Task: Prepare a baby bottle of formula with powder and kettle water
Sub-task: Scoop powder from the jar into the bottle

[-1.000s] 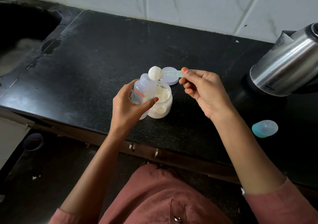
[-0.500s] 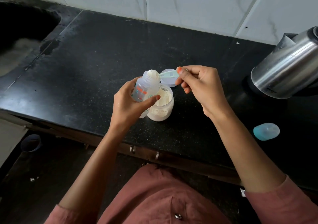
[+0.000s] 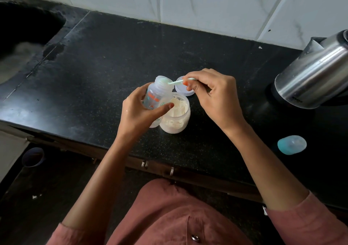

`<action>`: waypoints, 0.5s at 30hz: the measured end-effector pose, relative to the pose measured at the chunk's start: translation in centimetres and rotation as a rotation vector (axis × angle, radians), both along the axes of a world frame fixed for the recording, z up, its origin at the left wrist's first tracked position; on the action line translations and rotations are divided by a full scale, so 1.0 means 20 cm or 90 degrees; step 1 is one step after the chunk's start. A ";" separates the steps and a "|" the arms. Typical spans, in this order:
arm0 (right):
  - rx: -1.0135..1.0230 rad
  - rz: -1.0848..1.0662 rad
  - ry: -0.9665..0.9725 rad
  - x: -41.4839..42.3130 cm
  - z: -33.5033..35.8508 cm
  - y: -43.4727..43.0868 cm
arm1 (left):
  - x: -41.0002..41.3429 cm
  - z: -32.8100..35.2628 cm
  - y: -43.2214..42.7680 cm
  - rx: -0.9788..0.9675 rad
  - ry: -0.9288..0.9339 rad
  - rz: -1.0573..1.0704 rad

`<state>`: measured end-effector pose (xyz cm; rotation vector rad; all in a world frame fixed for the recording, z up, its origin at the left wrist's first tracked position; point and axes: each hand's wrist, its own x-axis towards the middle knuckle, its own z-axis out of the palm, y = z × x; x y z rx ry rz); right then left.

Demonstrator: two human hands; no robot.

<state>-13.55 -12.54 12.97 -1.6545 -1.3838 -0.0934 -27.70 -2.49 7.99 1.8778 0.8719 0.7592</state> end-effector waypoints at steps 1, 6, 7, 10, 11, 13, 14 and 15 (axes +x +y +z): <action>0.010 0.002 -0.024 0.00 0.00 0.00 | 0.00 0.00 0.00 0.000 -0.002 -0.002; 0.042 0.007 -0.071 0.00 -0.03 0.00 | -0.01 0.00 0.00 -0.008 -0.015 -0.015; 0.046 0.007 -0.073 0.00 -0.03 0.00 | -0.01 0.00 0.01 -0.010 -0.016 -0.016; 0.051 0.002 -0.079 0.00 -0.04 -0.01 | -0.01 0.00 0.01 -0.013 -0.016 -0.019; 0.051 0.000 -0.080 0.00 -0.04 -0.01 | -0.01 0.00 0.00 -0.015 -0.017 -0.020; 0.055 -0.004 -0.081 0.00 -0.05 -0.01 | -0.01 0.00 0.01 -0.021 -0.017 -0.021; 0.057 -0.005 -0.080 0.00 -0.05 -0.01 | -0.01 0.00 0.01 -0.024 -0.018 -0.022; 0.059 -0.005 -0.078 0.00 -0.06 -0.01 | -0.02 0.00 0.01 -0.027 -0.019 -0.023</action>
